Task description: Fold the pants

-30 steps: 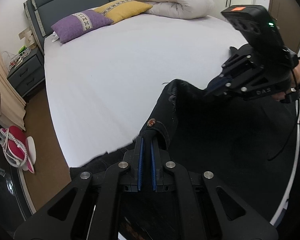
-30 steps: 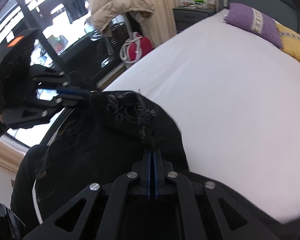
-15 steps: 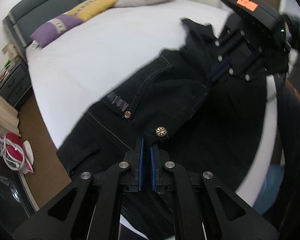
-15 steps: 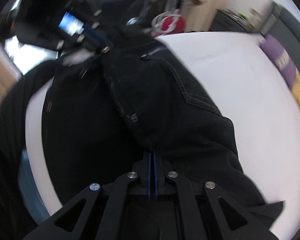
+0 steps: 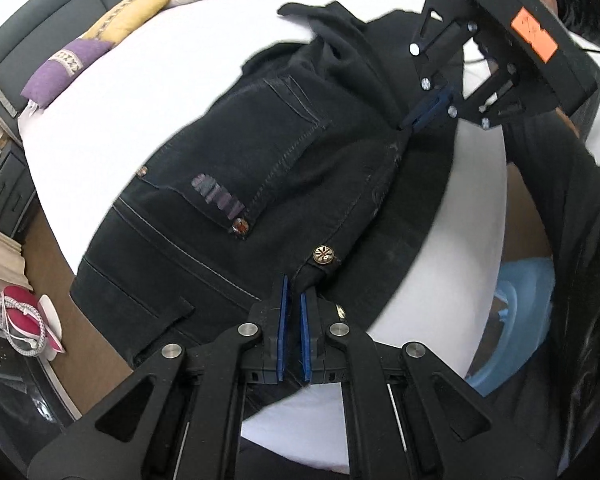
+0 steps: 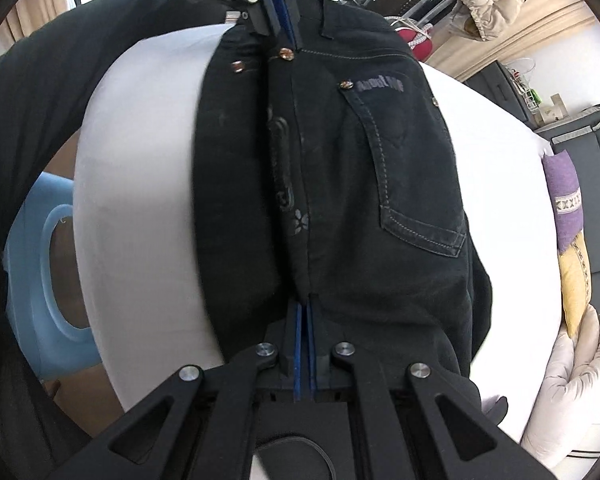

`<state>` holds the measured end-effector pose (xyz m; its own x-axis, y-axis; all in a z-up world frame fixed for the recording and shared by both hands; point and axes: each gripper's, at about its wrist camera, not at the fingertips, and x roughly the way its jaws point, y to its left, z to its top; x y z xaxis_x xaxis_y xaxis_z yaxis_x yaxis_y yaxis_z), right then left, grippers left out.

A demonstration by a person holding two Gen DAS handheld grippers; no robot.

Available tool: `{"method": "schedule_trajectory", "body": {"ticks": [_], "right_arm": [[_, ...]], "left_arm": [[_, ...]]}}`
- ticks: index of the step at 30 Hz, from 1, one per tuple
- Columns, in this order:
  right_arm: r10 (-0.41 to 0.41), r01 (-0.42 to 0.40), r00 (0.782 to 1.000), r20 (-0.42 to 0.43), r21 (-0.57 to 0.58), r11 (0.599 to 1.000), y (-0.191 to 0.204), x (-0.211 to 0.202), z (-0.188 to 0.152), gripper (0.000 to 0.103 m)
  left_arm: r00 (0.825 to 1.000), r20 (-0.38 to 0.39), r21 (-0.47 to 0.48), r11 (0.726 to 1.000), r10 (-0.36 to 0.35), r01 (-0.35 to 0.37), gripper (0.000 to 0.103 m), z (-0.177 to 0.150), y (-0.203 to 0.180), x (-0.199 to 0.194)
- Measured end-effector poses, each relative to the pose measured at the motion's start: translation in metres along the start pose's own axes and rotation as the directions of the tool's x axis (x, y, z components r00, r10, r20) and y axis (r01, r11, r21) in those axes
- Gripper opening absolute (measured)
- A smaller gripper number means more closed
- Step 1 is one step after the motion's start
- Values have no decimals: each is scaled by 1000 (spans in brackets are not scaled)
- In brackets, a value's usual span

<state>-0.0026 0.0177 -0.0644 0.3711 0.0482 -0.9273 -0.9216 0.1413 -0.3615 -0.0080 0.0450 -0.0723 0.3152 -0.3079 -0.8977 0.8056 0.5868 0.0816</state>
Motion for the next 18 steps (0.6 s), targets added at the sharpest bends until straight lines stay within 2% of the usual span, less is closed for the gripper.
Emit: {"method": "schedule_trajectory", "body": {"ticks": [5,12,18], "right_arm": [[-36,36,999,-12,-16,999,18,-7,0,4],[-66,65,998,-23,-42,997,14,-3,8,4],[-94,93,995,-35,-21,995,32,-6,4,4]], "left_arm": [[1000,13,-7,1000,-14,14,5,-2,-5,-4],[1000,16,-14,1000,-26,26,5,-2,1,-7],[1000,9,0,1000,-20,20,5,-11,0,-3]]}}
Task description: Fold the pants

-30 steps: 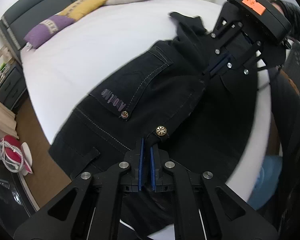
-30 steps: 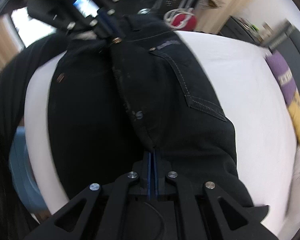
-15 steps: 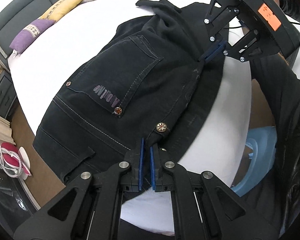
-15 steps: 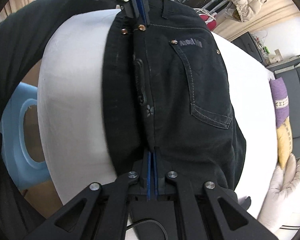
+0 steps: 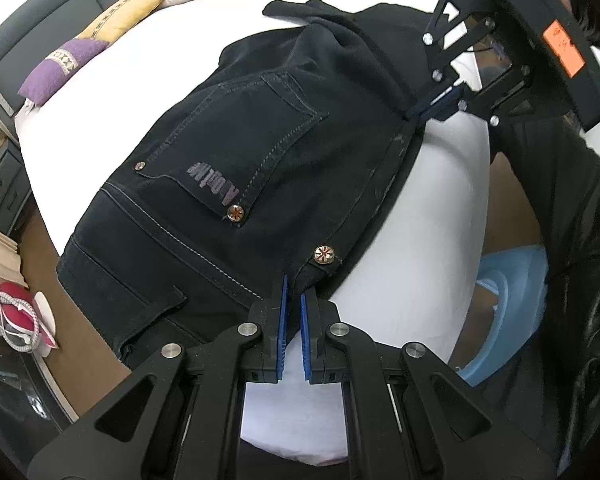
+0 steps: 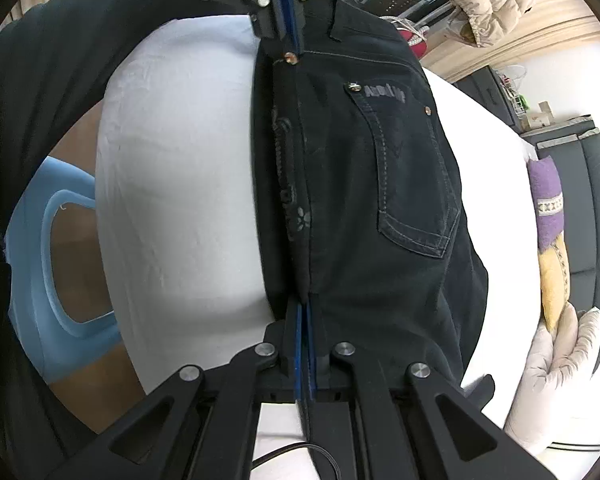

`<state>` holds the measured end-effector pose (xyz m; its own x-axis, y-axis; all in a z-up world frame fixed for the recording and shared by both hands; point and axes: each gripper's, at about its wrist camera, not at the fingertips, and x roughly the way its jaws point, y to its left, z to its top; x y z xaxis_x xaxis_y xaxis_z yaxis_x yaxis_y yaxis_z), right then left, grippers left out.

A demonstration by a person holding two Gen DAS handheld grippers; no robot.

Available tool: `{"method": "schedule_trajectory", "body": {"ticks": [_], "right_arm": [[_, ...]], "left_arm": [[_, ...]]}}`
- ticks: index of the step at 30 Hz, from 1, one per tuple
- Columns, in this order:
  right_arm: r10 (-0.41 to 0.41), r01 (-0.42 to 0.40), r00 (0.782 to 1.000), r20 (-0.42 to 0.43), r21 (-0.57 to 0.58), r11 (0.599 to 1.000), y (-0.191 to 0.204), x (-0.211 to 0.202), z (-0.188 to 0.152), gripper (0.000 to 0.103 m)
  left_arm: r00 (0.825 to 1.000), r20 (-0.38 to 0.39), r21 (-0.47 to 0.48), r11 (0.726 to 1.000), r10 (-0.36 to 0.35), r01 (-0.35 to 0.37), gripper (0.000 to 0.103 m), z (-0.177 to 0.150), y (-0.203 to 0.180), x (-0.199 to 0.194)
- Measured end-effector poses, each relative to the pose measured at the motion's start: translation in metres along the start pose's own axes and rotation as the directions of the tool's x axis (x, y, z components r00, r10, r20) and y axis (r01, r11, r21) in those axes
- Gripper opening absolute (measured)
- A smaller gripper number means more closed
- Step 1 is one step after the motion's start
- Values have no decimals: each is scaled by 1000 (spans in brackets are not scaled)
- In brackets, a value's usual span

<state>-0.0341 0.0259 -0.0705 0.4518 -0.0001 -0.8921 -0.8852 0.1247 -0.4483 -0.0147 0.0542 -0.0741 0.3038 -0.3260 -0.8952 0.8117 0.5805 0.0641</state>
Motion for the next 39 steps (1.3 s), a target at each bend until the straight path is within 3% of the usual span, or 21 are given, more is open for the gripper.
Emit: {"method": "schedule_trajectory", "body": {"ticks": [11,13,15,18,21,27,31,32,34,35,36,38,39], "right_arm": [[-37,41,998,-44,79,996,8,22,13,7],[-41,45,998,-43,105,993,6,23,13,7],[-44,49,998,-39,131,990,4,23,13,7],[-58,63,998,-36,157,986,4,24,14,7],[-71,77,997,-37,186,979,4,27,14,7],[-75,78,997,-24,275,958,-1,27,14,7],[-72,66,997,3,368,928,-6,26,8,8],[-71,60,997,12,399,915,-9,24,6,10],[-51,24,998,44,473,881,-17,17,-3,26],[-27,-13,997,71,516,857,-23,13,-9,51],[-1,-63,993,114,561,826,-30,7,-17,61],[31,-191,969,245,662,725,-51,-8,-40,61],[33,-254,951,306,720,646,-68,-15,-58,61]], "left_arm": [[998,39,-176,983,-39,45,15,-9,22,0],[999,11,-207,977,-49,50,30,-10,27,-7],[998,-5,-224,973,-61,58,37,-13,29,-17],[998,29,-268,962,-50,56,44,-9,34,-35],[990,124,-319,943,-61,97,44,13,30,-42],[982,172,-399,906,-81,145,44,68,19,10],[995,65,-485,868,-80,101,44,83,24,67],[995,71,-489,867,-72,98,44,85,25,71],[994,73,-514,852,-79,105,44,87,30,74],[994,73,-520,847,-84,110,44,88,32,75],[993,74,-523,845,-87,113,44,87,33,76],[993,80,-533,838,-84,114,44,87,35,78],[993,85,-543,832,-83,116,44,84,36,77]]}}
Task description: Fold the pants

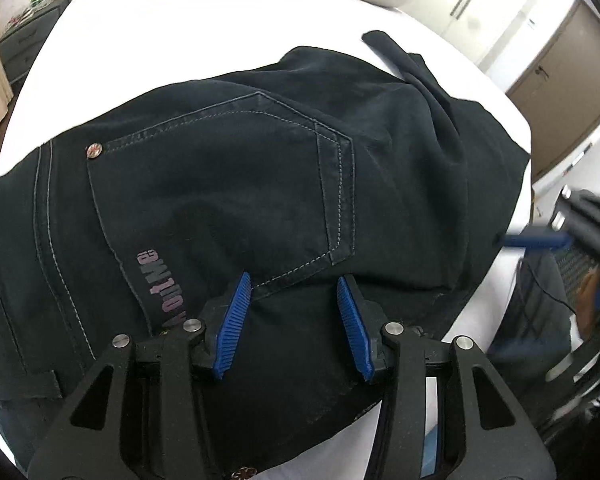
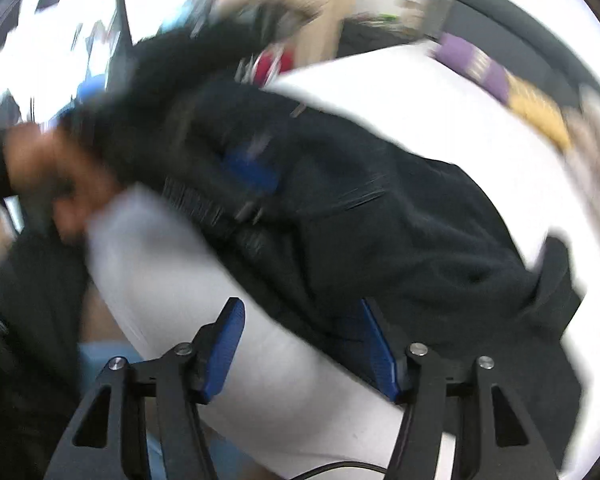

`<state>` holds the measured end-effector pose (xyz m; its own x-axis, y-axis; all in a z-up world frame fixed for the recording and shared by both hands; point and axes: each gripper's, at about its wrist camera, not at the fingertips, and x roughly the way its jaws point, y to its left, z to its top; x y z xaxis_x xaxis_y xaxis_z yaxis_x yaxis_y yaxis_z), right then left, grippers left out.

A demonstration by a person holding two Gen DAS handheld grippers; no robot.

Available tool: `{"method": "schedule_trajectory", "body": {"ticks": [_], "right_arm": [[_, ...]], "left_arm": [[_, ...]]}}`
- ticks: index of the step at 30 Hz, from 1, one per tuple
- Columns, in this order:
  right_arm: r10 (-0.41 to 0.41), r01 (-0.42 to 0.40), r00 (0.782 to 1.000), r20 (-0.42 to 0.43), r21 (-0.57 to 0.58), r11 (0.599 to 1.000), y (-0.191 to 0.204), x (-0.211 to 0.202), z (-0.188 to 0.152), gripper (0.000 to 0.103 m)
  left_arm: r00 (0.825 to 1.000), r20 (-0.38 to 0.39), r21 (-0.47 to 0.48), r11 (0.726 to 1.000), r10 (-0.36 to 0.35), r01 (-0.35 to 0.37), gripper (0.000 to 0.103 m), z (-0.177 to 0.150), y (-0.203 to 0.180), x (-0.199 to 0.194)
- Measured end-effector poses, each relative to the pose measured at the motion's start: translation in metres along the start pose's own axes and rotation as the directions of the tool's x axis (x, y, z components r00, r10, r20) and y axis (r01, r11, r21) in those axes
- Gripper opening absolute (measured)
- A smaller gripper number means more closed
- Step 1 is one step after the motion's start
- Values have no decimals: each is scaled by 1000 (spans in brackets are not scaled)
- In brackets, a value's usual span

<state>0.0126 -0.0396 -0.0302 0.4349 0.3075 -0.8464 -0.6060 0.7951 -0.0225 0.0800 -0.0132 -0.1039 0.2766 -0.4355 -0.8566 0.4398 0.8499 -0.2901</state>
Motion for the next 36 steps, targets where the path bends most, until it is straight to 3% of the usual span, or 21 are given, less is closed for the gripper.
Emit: {"method": "schedule_trajectory", "body": {"ticks": [2,4,6,7,12,14,20,22,24,25,27,29,32,35,36], "right_arm": [[44,-61,995,88,206,977,-50,-20,2,61],[49,-113,984,172,382,917,-102,-35,0,61],[21,-167,964,265,543,823,-162,-49,-6,59],[1,-210,948,319,622,754,-197,-54,-12,58],[-59,-322,916,396,817,478,-310,-36,-30,54],[-72,-313,925,373,856,412,-336,-16,-31,53],[-74,-251,955,288,913,322,-378,43,-24,53],[-81,-196,968,237,919,341,-380,53,-15,53],[-138,-66,982,133,910,409,-372,52,3,53],[-186,32,980,66,878,478,-362,51,19,53],[-246,156,969,-13,802,576,-353,55,38,53],[-288,256,954,-80,717,648,-339,64,57,53],[-366,400,911,-189,619,675,-338,85,81,53],[-421,507,862,-283,507,697,-335,108,79,53],[-421,522,853,-308,492,697,-336,117,80,48]], "left_arm": [[1000,9,-26,1000,0,0,44,-3,5,-1],[1000,15,-43,999,7,-6,44,-3,4,3],[1000,21,-59,998,13,-12,44,-6,3,4],[1000,24,-66,998,16,-14,44,-5,4,6],[999,32,-89,996,8,-5,44,-5,9,8],[1000,30,-98,995,2,1,44,-3,10,9],[1000,19,-118,993,-11,13,44,0,15,14],[1000,19,-129,991,-23,25,44,2,17,17],[999,20,-134,991,-29,31,44,3,19,17],[999,23,-138,990,-33,36,44,2,21,16],[999,29,-142,989,-37,41,44,0,24,14],[998,36,-146,988,-42,47,44,-6,30,10],[998,44,-149,987,-49,55,44,-8,34,7],[997,49,-148,987,-54,61,44,-11,34,6],[997,50,-147,987,-54,61,44,-11,35,5]]}}
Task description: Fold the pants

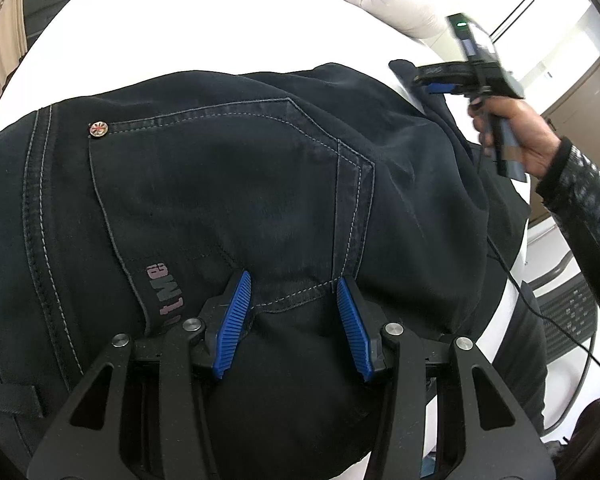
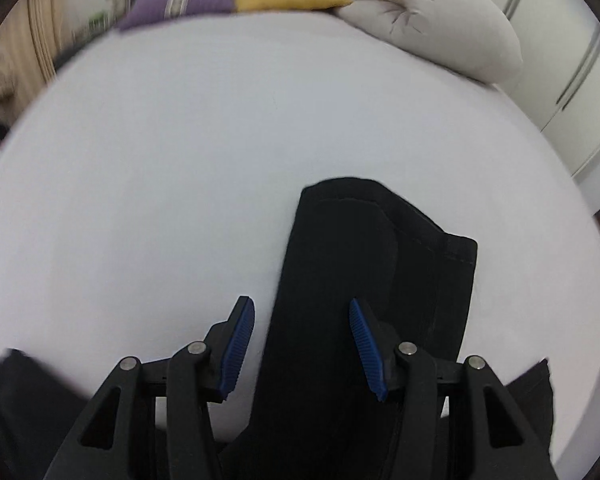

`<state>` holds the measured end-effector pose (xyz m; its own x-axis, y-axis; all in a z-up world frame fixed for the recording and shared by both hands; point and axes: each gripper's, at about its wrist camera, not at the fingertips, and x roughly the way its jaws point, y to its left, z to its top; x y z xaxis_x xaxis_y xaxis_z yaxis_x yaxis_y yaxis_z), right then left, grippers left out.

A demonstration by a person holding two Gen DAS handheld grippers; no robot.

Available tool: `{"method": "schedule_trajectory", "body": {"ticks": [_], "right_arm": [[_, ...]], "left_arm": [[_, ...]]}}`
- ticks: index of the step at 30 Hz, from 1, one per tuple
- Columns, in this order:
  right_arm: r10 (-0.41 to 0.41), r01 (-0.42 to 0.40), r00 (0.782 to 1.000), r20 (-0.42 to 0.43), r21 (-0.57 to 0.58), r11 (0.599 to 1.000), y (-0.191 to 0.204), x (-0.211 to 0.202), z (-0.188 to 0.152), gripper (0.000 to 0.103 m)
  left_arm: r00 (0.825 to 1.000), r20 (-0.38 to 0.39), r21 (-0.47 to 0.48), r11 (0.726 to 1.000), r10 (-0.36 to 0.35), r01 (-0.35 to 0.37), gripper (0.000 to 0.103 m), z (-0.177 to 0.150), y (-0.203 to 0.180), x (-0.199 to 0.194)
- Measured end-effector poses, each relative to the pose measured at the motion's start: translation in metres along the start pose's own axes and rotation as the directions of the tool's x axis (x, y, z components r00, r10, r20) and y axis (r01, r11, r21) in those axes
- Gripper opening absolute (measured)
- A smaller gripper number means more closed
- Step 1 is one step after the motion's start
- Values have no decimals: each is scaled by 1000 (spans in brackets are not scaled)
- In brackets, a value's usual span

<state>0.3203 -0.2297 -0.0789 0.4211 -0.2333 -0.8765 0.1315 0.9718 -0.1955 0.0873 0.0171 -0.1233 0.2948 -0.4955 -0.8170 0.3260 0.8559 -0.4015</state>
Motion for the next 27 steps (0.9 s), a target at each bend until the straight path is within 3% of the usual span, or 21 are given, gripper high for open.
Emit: {"method": "schedule_trajectory", "body": {"ticks": [6,10,11,13,14,16,19,22,25,26,27], "right_arm": [[101,-96,995,-17,177,979,-35,15,1,7],[199,-219,975,94,339,915,-81,-15,-6,6],[246,-285,958,148,393,874,-99,-27,-13,6],[338,-428,903,266,475,769,-131,-50,-34,6],[383,-513,857,345,502,696,-153,-63,-50,6],[387,-573,817,427,527,627,-183,-82,-76,6],[370,-650,758,538,578,493,-218,-108,-129,6],[332,-671,742,583,640,375,-242,-108,-191,7],[314,-610,784,536,759,228,-267,-81,-253,17],[306,-600,784,540,786,151,-267,-74,-275,32],[292,-598,781,552,795,100,-267,-70,-291,52]], "left_arm": [[1000,11,13,1000,10,-10,44,-3,-4,0],[1000,13,14,1000,12,-12,44,-4,-6,1],[1000,14,14,1000,13,-13,44,-4,-7,1],[1000,14,13,1000,18,-18,44,-5,-10,3],[1000,14,13,1000,20,-21,44,-5,-11,3],[1000,13,14,1000,26,-26,44,-5,-12,3],[999,13,12,999,33,-33,44,-5,-16,4],[999,12,5,999,34,-34,44,-4,-17,4],[999,9,3,999,38,-38,44,-4,-17,5],[999,8,3,999,41,-41,44,-4,-17,5],[999,7,1,999,42,-42,44,-4,-18,5]]}}
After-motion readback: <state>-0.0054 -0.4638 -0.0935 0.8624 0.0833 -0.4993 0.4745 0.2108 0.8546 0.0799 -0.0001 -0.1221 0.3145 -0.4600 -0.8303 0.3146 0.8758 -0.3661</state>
